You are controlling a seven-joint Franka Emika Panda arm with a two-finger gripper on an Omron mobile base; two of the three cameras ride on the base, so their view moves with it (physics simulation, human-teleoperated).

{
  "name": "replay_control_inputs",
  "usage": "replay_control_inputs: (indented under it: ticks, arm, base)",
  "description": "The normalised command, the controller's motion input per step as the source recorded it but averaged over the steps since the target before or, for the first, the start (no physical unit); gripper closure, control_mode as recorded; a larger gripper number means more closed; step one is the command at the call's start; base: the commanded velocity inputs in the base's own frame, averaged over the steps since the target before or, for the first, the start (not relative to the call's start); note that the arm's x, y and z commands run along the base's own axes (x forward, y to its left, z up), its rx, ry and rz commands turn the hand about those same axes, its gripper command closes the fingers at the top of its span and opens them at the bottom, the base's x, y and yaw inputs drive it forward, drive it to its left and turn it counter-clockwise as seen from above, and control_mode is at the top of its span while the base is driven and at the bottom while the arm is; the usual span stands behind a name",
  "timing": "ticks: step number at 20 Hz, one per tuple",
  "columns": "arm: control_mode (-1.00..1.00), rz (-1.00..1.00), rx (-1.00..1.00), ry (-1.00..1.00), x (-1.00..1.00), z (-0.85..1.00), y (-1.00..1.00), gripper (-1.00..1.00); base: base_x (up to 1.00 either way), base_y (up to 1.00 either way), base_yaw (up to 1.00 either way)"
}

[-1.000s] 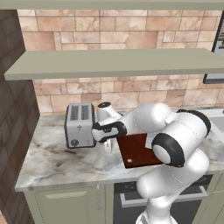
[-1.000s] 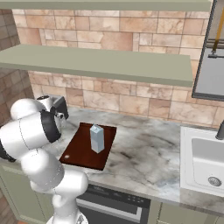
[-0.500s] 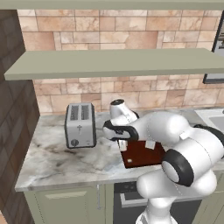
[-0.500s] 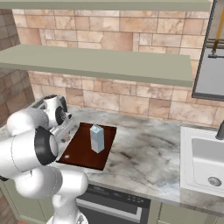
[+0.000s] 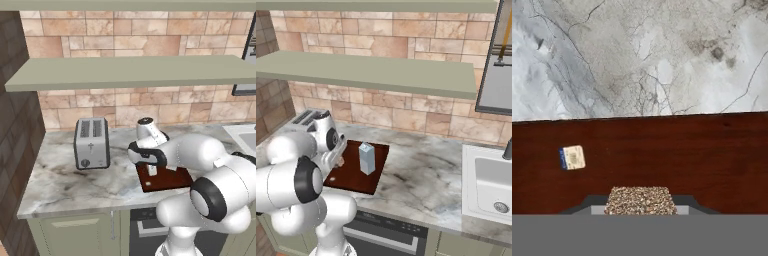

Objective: Take out the milk from the fridge and place it on the tray on the counter. Then take the sugar cube near the tray and place it in the tray.

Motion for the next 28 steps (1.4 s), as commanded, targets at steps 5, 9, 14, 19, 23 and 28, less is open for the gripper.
replay_control_inputs:
  ticks: [5,9,14,19,23,28]
  arm:
    - [-1.0,0.12,0.0,0.0,0.0,-0.23,-0.25,1.0]
    - [-1.0,0.07,0.0,0.0,0.0,-0.26,-0.04,1.0]
    - [-1.0,0.06,0.0,0.0,0.03,-0.26,0.0,1.0]
    - [-1.0,0.05,0.0,0.01,0.12,-0.31,0.0,-1.0]
    - [-1.0,0.03,0.0,0.0,0.07,-0.08,0.0,-1.0]
    - [-1.0,0.0,0.0,0.0,-0.07,0.18,0.0,-1.0]
  base:
    - [0.0,0.0,0.0]
    - [0.0,0.0,0.0]
    - [0.0,0.0,0.0]
    - [0.0,0.0,0.0]
    - [0.0,0.0,0.0]
    - [0.0,0.0,0.0]
